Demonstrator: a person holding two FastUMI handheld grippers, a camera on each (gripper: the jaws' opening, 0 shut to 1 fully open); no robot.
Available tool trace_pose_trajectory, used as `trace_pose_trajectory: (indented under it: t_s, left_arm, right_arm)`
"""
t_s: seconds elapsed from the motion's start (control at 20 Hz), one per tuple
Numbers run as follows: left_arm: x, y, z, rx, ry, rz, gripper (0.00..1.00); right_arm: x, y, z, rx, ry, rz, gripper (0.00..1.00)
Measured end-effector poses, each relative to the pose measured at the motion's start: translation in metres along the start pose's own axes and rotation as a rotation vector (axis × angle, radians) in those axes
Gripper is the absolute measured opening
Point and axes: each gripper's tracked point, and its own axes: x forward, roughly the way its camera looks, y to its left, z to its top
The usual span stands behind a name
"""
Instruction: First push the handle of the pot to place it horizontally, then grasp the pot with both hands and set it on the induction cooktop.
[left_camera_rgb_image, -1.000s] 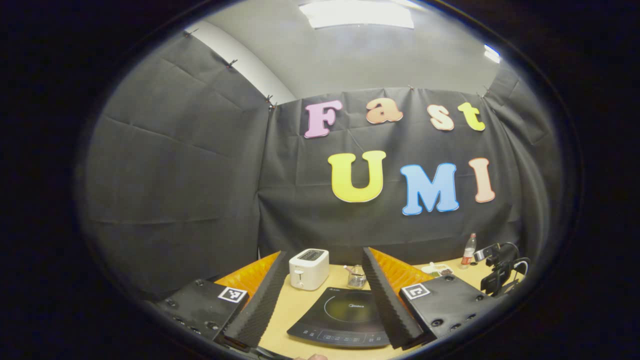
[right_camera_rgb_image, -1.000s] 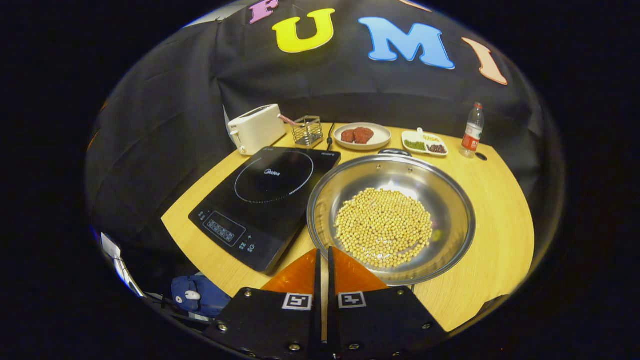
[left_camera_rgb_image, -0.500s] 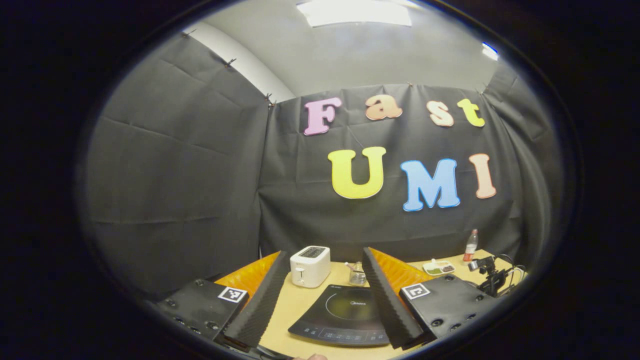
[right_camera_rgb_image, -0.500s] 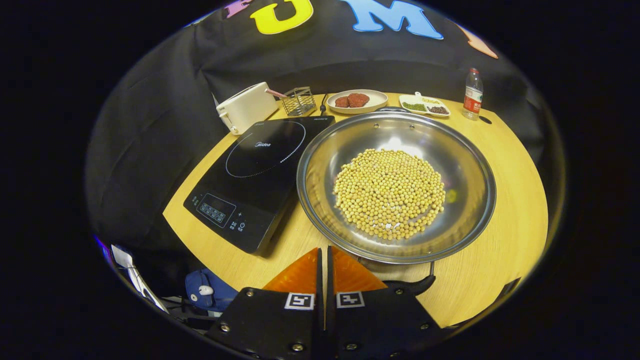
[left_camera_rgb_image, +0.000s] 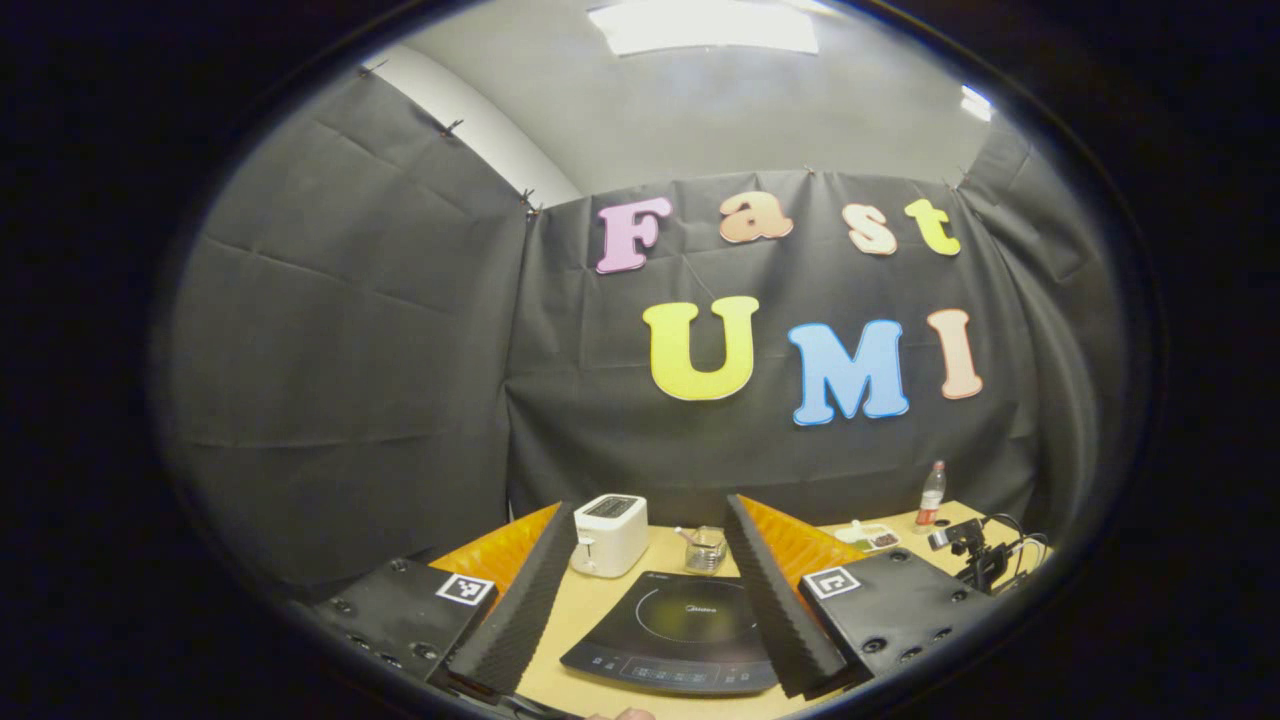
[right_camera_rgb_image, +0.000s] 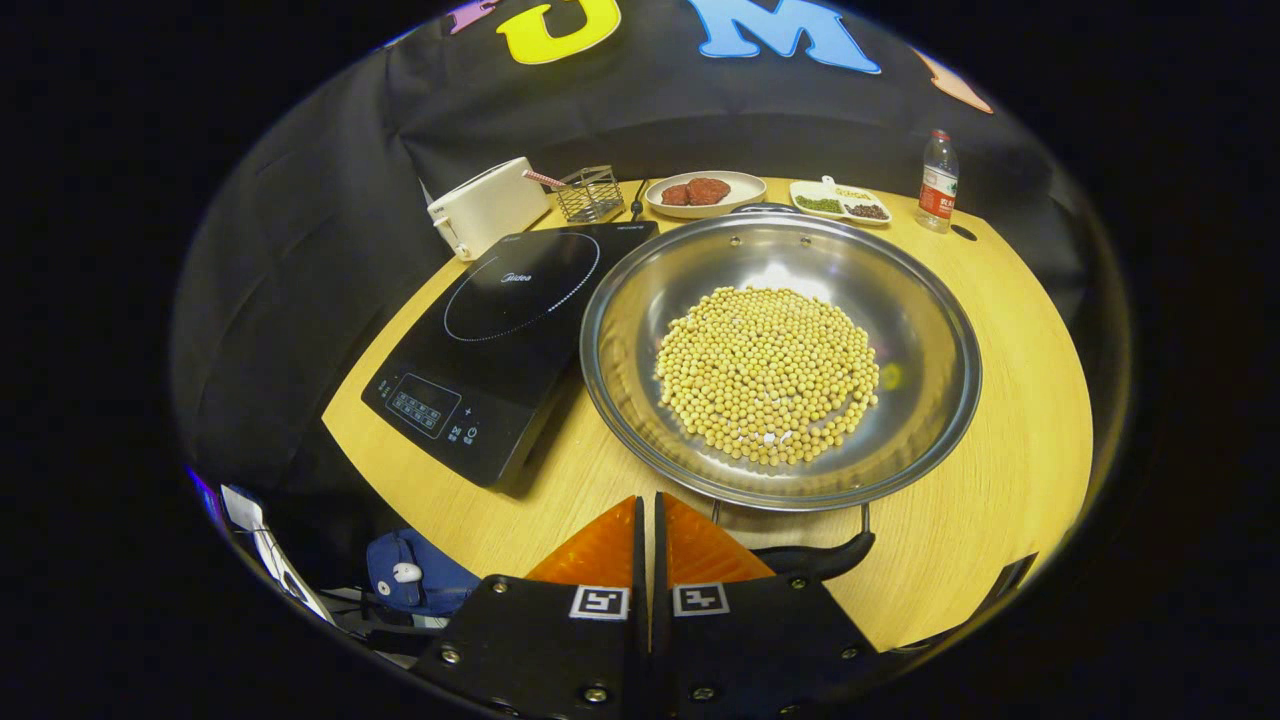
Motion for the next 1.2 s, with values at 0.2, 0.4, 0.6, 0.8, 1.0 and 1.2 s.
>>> trace_pose_trajectory:
  t_s: [0.2, 0.4, 0.6, 0.8, 1.0, 1.2]
  left_arm:
    - [-0.001, -0.008, 0.001, -0.001, -0.003, -0.012, 1.0]
    - [-0.002, -0.016, 0.003, -0.008, -0.009, -0.021, 0.99]
    - [-0.003, -0.026, 0.004, -0.011, -0.012, -0.036, 1.0]
    - [-0.005, -0.037, 0.007, -0.009, -0.019, -0.052, 1.0]
    - [-0.01, -0.046, 0.009, -0.006, -0.022, -0.062, 1.0]
    - [-0.013, -0.054, 0.011, -0.006, -0.023, -0.067, 1.0]
  right_arm:
    - [-0.006, -0.013, -0.005, -0.001, 0.003, -0.021, 0.02]
    - [-0.013, -0.028, -0.012, 0.009, 0.006, -0.041, 0.02]
    - [-0.018, -0.043, -0.017, 0.031, 0.001, -0.063, 0.02]
    - [-0.023, -0.063, -0.016, 0.046, -0.008, -0.096, 0.02]
    - [-0.028, -0.089, -0.018, 0.036, -0.01, -0.141, 0.02]
    - [-0.033, -0.115, -0.021, 0.025, -0.001, -0.193, 0.02]
